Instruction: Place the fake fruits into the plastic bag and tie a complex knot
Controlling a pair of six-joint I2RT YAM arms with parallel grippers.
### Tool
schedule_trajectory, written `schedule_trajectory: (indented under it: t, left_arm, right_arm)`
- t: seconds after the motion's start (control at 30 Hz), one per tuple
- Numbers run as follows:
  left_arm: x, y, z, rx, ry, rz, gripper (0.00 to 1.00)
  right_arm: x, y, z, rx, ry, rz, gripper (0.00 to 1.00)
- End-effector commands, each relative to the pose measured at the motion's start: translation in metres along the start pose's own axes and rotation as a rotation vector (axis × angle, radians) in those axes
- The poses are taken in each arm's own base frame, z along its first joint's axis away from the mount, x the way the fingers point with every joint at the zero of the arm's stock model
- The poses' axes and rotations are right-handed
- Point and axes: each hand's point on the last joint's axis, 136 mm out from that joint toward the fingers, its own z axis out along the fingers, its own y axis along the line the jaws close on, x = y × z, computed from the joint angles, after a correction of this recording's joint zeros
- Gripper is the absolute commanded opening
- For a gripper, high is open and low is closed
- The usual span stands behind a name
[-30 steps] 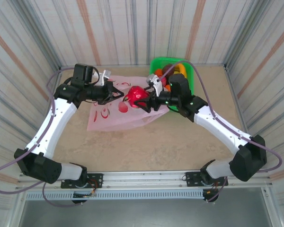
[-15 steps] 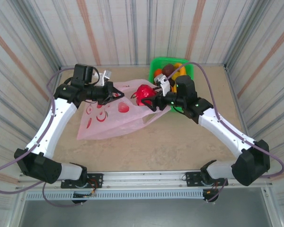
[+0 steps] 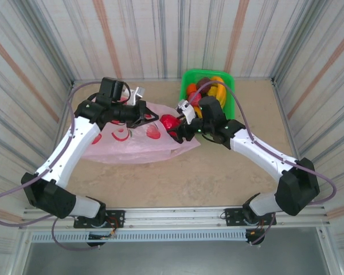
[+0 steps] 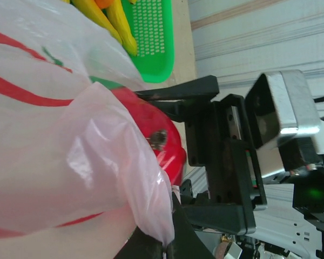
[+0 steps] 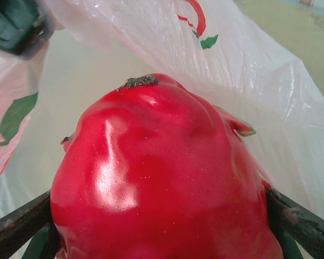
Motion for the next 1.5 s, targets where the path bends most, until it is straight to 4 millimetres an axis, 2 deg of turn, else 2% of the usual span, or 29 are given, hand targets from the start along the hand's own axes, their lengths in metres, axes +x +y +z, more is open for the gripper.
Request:
schedule_trajectory:
  t: [0.0,0.23,0.43,0.6,0.7,0.83,0.93,1.1,1.2,1.3,1.47]
  left_arm:
    - [-0.007,-0.010,0.004,0.024,-0.010,0.013,0.00]
    - [-0.011,0.006,0.013,-0.008,-0.026,-0.015,0.00]
    - [-0.017,0.007,0.013,-0.006,-0.052,-0.020,0.00]
    - [-0.014,0.007,0.020,0.005,-0.033,-0.030,0.00]
    - [-0.009,0.002,0.024,0.013,-0.019,-0.022,0.00]
    - [-0.002,0.001,0.026,0.014,0.000,-0.015,0.00]
    - [0.003,0.010,0.023,-0.024,-0.008,-0.019,0.00]
    - [0.001,0.026,0.013,-0.038,-0.050,-0.065,0.00]
    - [-0.003,0.035,0.009,-0.050,-0.060,-0.079,0.00]
    - [-0.003,0.040,0.010,-0.055,-0.054,-0.092,0.00]
    - [-0.003,0.039,0.015,-0.036,-0.046,-0.102,0.00]
  right_arm:
    - [-0.029,0.013,-0.007,-0.048,-0.071,-0.052,0.41]
    - [-0.019,0.023,-0.023,-0.055,-0.033,-0.031,0.42]
    - [0.011,0.027,-0.023,-0.063,0.041,0.014,0.41]
    - [0.023,0.032,-0.016,-0.068,0.076,0.025,0.41]
    - [0.025,0.031,-0.008,-0.065,0.096,0.030,0.41]
    - [0.013,0.017,-0.005,-0.012,0.069,0.066,0.40]
    - [0.000,0.008,-0.011,0.014,0.033,0.095,0.40]
    - [-0.002,0.000,-0.038,0.067,0.012,0.110,0.40]
    - [-0.003,0.008,-0.054,0.052,-0.007,0.123,0.40]
    - [-0.002,0.020,-0.061,0.023,-0.004,0.127,0.40]
    - [0.013,0.030,-0.047,0.004,0.039,0.139,0.40]
